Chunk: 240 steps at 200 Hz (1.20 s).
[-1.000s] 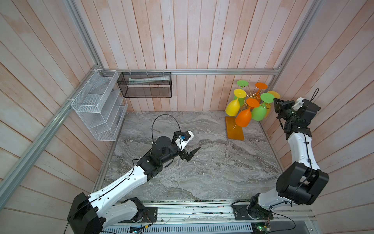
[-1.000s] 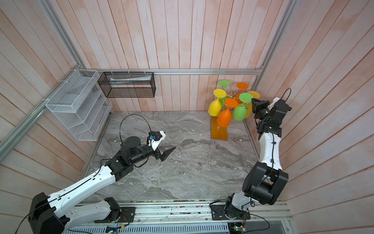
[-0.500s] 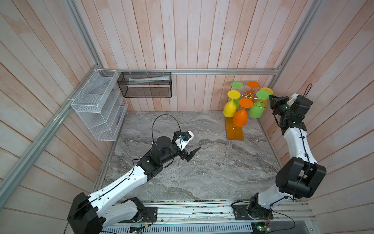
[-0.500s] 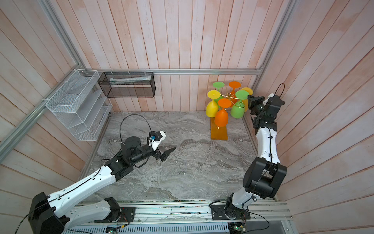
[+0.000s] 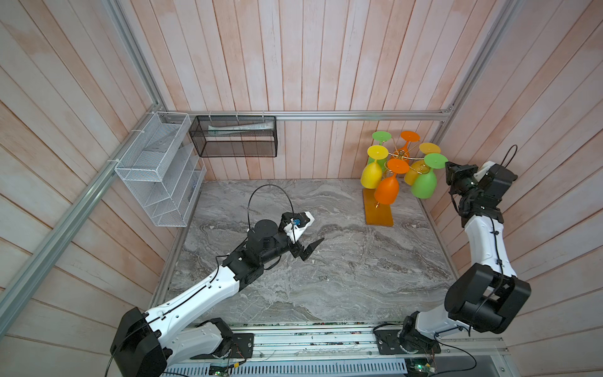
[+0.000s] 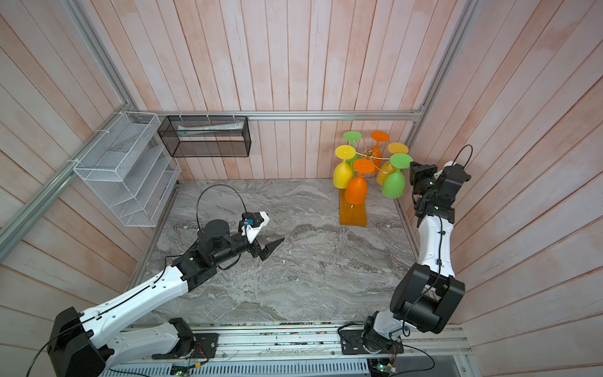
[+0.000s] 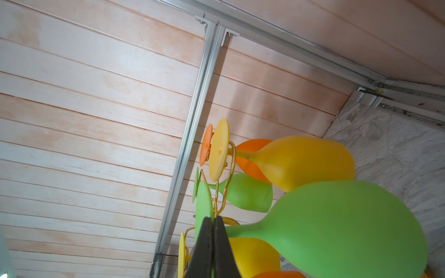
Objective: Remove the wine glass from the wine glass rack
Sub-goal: 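Slide the green glass off the rack arm with the right gripper, lowering it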
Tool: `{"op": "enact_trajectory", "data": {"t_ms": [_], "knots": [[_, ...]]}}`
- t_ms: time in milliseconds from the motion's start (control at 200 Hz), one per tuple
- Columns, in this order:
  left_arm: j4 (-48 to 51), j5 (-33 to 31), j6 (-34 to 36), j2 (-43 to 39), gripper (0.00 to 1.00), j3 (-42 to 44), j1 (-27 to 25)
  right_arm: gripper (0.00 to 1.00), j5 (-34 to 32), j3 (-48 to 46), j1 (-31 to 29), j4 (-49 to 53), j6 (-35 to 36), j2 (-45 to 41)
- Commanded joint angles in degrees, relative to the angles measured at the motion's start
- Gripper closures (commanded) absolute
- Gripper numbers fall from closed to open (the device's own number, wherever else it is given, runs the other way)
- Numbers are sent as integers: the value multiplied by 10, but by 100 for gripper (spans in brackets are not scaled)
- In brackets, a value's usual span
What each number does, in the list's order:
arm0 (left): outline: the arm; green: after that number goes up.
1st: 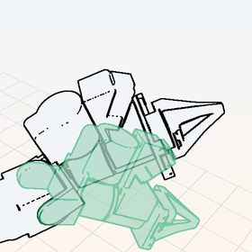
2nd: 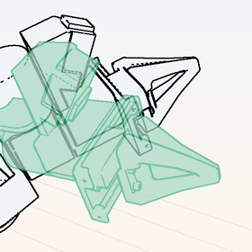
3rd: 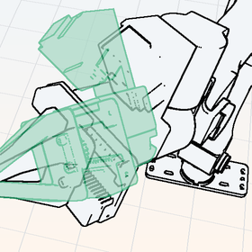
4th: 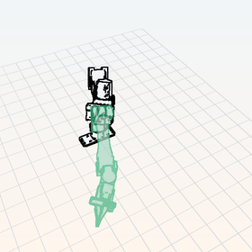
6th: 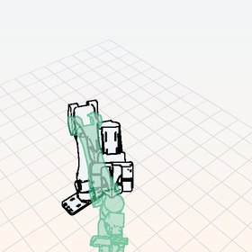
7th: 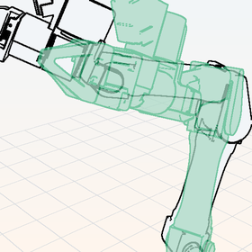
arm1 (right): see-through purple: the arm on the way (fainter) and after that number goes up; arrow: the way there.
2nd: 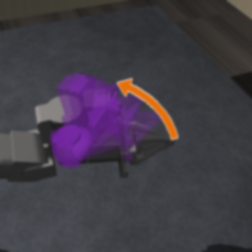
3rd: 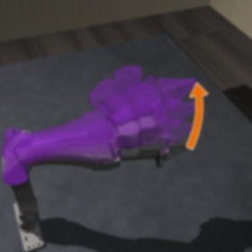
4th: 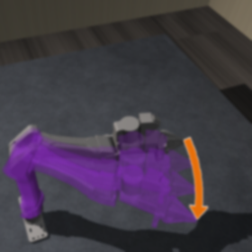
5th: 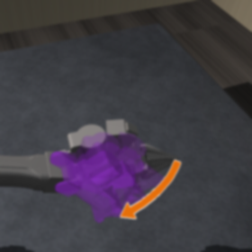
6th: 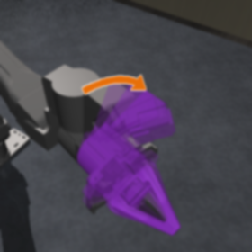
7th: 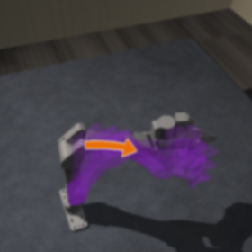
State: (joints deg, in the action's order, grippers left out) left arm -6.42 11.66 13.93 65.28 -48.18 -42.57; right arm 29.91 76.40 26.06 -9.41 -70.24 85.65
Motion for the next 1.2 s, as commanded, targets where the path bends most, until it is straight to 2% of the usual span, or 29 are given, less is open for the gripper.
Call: {"op": "enact_trajectory", "data": {"t_ms": [0,505,730,805,895,1130,1195], "knots": [[-3,-1,3,3,0,7,-4,100,14,-17,6,-12,11,-30],[-2,-3,2,5,0,7,-11,100,6,-140,35,70,66,-193],[-3,-6,2,12,0,7,-15,100,-13,-182,25,173,126,-306],[-4,-6,-3,16,0,6,-16,100,-36,-198,3,199,145,-344],[-3,-7,-9,22,0,4,-16,100,-81,-231,-50,223,162,-393],[25,-42,-17,29,0,-28,-16,100,-173,-313,-233,241,175,-477],[36,-53,-20,27,0,-40,-16,100,-200,-334,-299,237,176,-491]]}}
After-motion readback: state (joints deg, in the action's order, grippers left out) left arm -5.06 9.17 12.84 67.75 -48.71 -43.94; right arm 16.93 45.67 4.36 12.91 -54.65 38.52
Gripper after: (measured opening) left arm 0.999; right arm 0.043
